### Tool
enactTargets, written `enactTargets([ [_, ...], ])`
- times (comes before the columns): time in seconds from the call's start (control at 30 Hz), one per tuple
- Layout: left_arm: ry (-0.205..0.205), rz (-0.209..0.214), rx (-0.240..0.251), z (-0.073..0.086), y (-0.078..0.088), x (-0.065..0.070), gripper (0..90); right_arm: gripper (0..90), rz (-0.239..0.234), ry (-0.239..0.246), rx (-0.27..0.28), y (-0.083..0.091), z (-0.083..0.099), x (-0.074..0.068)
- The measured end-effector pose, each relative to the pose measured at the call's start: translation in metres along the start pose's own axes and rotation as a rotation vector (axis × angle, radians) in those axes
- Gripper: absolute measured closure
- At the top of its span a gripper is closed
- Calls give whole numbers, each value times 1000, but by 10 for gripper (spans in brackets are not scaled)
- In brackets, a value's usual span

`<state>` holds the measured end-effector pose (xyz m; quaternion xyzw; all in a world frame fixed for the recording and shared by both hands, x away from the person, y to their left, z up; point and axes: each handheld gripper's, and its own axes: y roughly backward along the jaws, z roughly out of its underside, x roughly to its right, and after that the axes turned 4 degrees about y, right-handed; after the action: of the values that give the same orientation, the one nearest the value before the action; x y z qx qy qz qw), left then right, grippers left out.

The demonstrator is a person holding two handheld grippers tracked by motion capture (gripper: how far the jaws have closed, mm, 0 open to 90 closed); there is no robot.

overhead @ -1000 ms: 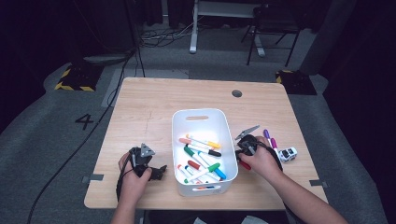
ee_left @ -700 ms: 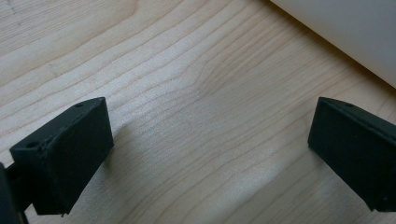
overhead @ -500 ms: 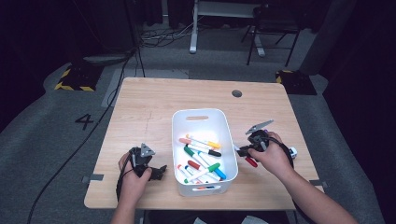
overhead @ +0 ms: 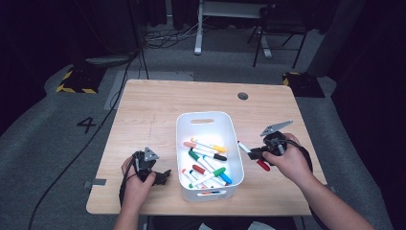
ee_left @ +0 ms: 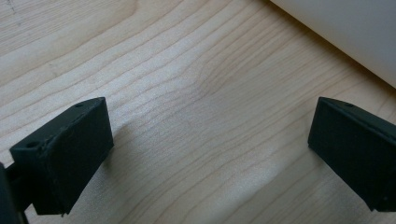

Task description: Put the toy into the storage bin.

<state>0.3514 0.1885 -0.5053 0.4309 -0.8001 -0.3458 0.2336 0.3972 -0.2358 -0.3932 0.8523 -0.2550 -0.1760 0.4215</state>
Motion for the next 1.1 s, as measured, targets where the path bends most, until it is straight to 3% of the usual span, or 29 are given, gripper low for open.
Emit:
enactTargets([
  [0.4, 0, 0, 0, 0, 0, 0, 2, 771, -6, 14, 49, 23, -1, -7],
  [0.73, -4, -2, 1, 3, 2, 0, 4, 771, -37, 50, 107, 51, -16, -22],
  [1.1, -7, 5, -1, 3, 2, 0, 1, 771, -87, 87, 136, 49, -39, -43],
])
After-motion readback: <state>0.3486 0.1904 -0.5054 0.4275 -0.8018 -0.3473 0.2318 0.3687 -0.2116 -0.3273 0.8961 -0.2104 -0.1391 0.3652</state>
